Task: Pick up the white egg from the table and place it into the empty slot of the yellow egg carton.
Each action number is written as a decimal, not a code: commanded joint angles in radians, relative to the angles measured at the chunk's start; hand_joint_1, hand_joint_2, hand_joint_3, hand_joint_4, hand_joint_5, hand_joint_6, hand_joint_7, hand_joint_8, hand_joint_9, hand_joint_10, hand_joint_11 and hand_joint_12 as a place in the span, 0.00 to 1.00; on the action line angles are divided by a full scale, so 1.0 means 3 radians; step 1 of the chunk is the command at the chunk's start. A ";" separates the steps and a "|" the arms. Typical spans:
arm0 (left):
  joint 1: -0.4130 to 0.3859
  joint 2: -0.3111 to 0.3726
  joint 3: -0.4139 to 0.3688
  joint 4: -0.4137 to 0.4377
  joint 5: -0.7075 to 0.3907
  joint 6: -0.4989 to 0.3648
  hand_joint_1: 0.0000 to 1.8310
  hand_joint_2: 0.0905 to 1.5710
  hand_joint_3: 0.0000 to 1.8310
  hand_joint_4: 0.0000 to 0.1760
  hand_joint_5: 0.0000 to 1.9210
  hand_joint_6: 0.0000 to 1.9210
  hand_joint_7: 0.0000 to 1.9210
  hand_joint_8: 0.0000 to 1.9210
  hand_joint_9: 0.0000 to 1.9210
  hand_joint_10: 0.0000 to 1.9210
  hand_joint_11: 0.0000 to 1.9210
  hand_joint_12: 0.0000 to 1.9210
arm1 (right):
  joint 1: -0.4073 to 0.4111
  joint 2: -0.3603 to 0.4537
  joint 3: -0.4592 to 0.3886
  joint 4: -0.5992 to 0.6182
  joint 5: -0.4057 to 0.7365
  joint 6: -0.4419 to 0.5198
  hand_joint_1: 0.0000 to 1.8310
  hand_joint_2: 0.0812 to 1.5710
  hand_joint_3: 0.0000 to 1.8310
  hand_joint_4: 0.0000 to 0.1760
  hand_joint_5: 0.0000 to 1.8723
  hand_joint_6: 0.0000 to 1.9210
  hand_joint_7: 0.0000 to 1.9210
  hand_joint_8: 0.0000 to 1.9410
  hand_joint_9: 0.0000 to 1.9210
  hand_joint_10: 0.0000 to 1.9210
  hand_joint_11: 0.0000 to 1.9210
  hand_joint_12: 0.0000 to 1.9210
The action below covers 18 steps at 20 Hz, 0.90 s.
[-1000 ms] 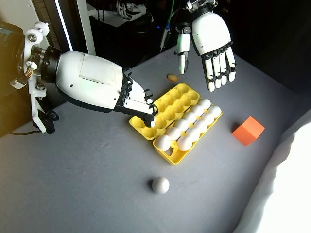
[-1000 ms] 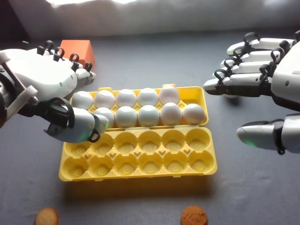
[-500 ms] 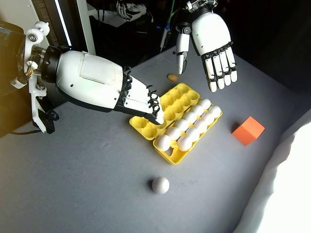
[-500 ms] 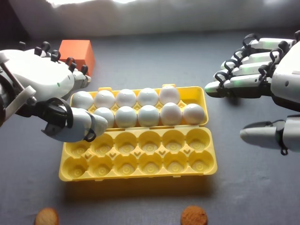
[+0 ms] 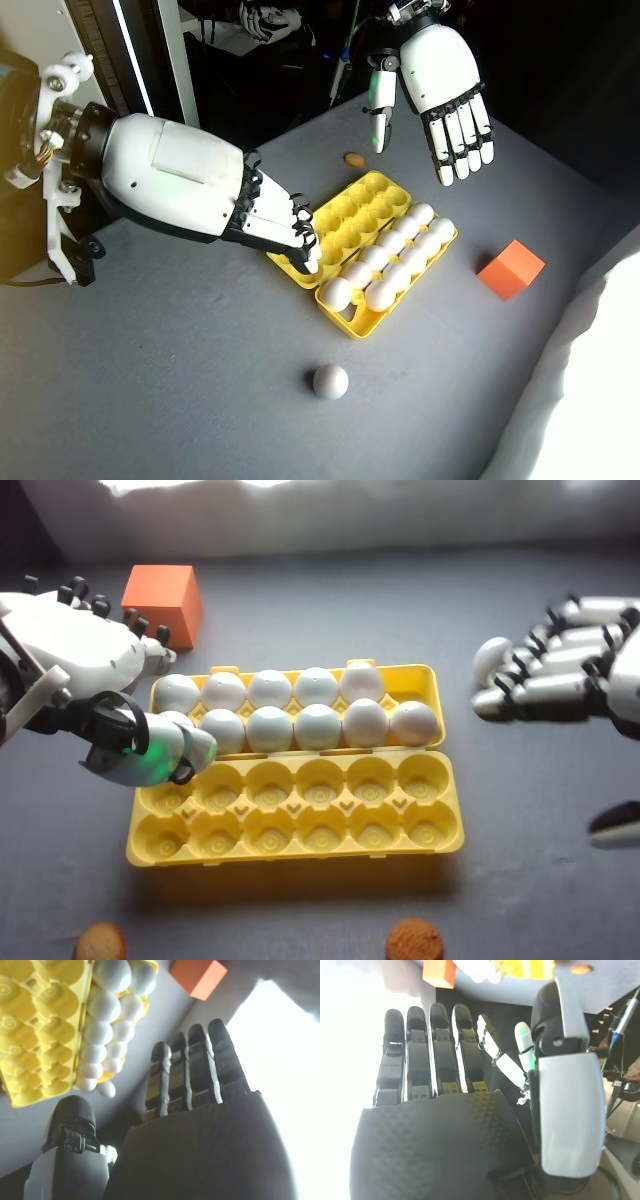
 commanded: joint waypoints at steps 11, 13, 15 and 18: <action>-0.0030 -0.0014 0.0019 0.0178 -0.0104 0.0009 0.00 0.78 0.00 0.00 0.10 0.00 0.10 0.00 0.08 0.00 0.00 0.14 | 0.0303 -0.0471 0.0753 0.0467 0.0184 0.0143 0.66 0.62 0.00 0.00 0.04 0.00 0.01 0.00 0.01 0.00 0.00 0.12; -0.0017 -0.0014 0.0023 0.0171 -0.0088 0.0009 0.00 0.77 0.00 0.00 0.14 0.00 0.14 0.01 0.12 0.00 0.01 0.22 | 0.0364 -0.0590 0.0883 0.0670 0.0068 0.0143 0.63 0.63 0.00 0.00 0.06 0.01 0.03 0.00 0.02 0.00 0.00 0.14; -0.0008 -0.0014 0.0026 0.0162 -0.0088 0.0009 0.00 0.77 0.00 0.00 0.13 0.00 0.13 0.00 0.11 0.00 0.00 0.22 | 0.0403 -0.0709 0.1032 0.0752 0.0064 0.0171 0.63 0.64 0.00 0.00 0.09 0.01 0.05 0.00 0.04 0.01 0.00 0.19; 0.0013 -0.0010 0.0019 0.0159 -0.0088 0.0009 0.00 0.77 0.00 0.00 0.13 0.00 0.12 0.00 0.10 0.00 0.00 0.18 | 0.0467 -0.0859 0.1248 0.0752 -0.0046 0.0377 0.63 0.63 0.00 0.00 0.12 0.01 0.07 0.01 0.06 0.01 0.00 0.28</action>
